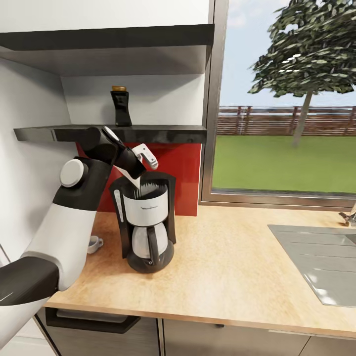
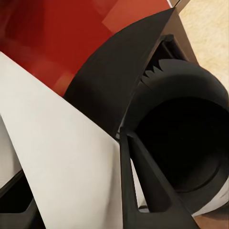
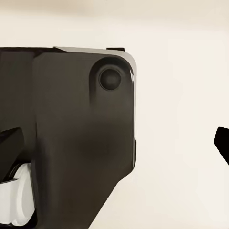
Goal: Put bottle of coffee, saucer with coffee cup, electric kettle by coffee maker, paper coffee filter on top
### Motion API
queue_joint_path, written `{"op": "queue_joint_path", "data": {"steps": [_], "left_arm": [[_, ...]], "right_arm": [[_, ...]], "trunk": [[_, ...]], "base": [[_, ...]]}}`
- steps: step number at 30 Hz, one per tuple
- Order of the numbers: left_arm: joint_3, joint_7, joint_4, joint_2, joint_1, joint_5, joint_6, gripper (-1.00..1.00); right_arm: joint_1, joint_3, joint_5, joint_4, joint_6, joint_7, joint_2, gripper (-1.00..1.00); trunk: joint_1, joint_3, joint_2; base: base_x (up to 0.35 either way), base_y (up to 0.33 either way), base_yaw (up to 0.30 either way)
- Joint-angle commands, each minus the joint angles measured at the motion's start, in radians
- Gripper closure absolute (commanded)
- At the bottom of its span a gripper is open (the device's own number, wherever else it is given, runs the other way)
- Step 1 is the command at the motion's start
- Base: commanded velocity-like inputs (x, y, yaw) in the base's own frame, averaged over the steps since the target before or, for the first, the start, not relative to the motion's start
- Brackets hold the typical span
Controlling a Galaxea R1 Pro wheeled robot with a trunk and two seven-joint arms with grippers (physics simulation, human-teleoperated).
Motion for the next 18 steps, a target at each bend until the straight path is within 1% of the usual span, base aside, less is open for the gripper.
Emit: {"op": "queue_joint_path", "data": {"steps": [1, 5, 9, 13, 18], "left_arm": [[0.000, -0.010, 0.000, -0.001, -0.001, -0.011, 0.009, 1.00], [-0.002, -0.009, 0.000, -0.004, 0.000, -0.013, 0.009, 1.00], [-0.020, -0.010, 0.000, -0.011, 0.001, -0.013, 0.009, 1.00], [-0.035, -0.010, 0.000, -0.015, 0.001, -0.013, 0.010, 1.00], [-0.039, -0.010, 0.000, -0.016, 0.001, -0.013, 0.010, 1.00]], "right_arm": [[0.000, 0.000, 0.000, 0.001, -0.003, -0.002, 0.000, -1.00], [0.000, 0.000, 0.000, 0.001, -0.003, -0.002, -0.001, -1.00], [0.000, -0.001, 0.000, 0.001, -0.003, -0.002, -0.002, -1.00], [-0.001, -0.001, 0.000, 0.001, -0.003, -0.003, -0.004, -1.00], [0.000, -0.001, 0.000, 0.001, -0.003, -0.003, -0.004, -1.00]], "trunk": [[0.000, 0.000, -0.001], [0.000, 0.000, -0.001], [0.000, 0.000, -0.001], [0.000, 0.000, -0.001], [0.000, 0.000, -0.001]], "base": [[0.000, 0.000, 0.000], [0.000, 0.000, 0.000], [0.002, 0.000, 0.000], [0.117, 0.000, 0.000], [0.059, 0.000, 0.000]]}}
